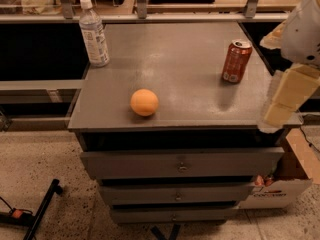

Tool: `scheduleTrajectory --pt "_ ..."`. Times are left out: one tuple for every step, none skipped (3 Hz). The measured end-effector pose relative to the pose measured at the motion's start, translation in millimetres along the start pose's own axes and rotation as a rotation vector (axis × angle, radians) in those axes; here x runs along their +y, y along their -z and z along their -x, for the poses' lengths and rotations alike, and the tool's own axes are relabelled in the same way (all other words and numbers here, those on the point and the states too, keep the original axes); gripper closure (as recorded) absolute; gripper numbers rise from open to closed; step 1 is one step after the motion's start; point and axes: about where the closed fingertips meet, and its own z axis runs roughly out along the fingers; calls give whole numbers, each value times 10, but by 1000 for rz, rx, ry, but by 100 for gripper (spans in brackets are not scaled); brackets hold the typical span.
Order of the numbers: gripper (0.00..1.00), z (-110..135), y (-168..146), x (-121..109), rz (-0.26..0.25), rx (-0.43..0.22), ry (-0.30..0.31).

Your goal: Move orange near blue plastic bottle

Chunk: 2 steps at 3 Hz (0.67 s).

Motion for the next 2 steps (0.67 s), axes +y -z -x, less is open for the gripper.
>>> scheduleTrajectory --pt "0 507 -53 95 15 -62 36" --pt "0 1024 -69 151 -15 -131 74"
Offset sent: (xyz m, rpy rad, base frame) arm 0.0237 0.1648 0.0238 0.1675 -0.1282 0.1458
